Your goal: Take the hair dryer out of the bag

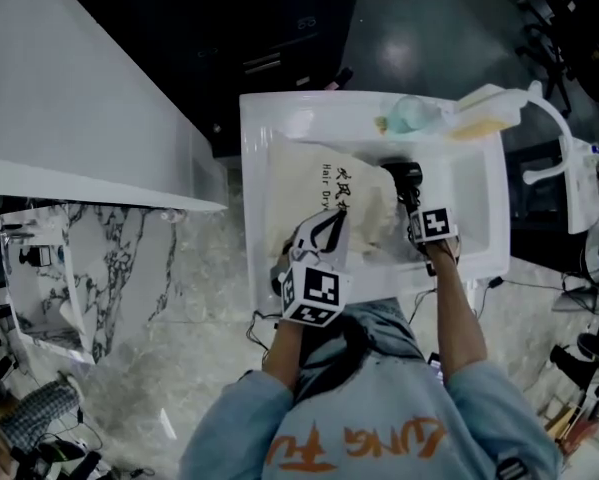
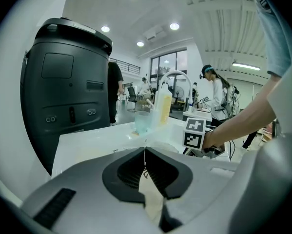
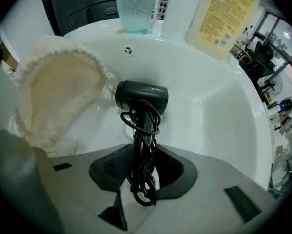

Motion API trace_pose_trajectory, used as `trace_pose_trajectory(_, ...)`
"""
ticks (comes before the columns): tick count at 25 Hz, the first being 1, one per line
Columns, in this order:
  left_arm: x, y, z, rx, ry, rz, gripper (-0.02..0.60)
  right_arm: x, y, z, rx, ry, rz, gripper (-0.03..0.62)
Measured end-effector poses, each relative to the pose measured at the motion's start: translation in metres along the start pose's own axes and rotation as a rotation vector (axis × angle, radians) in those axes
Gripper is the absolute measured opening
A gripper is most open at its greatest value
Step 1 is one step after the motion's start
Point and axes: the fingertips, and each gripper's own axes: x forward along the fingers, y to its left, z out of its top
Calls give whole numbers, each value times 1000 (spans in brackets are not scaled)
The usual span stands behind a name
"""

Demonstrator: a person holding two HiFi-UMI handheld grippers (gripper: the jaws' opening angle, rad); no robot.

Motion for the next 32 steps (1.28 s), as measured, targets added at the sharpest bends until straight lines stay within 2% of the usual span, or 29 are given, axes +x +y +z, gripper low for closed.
trace_pose_trajectory(1,0,0,-1,-2,2,-1,6,-2,1,3,-12,-25,5,120)
trace_pose_trajectory(4,-1,0,-3,-11,3,-1,6,-12,-1,28,-46,-178,33,118)
trace_pose_trajectory(10,1,-5,3,-20,-24,-18,3,-47,-15,31,73,-335,89,94)
trace_pose_trajectory(12,4,-7,4,-31,-24,-31,3,-62,-21,35,113,-412,85,60)
trace_pose_trajectory(14,8,-9,5,-44,-17,-38,2,-74,-22,39,148,-493,102,-1)
trace_pose_trajectory(20,22,-21,29,-79,-59,-78,2,-105,-21,41,241,-684,235,-2)
trace_pose_trajectory(26,29,-31,53,-58,-89,-70,2,-137,-31,50,304,-826,333,-2)
trace_pose_trajectory(32,42,-39,90,-41,-128,-41,2,-193,-31,80,281,-973,413,-2)
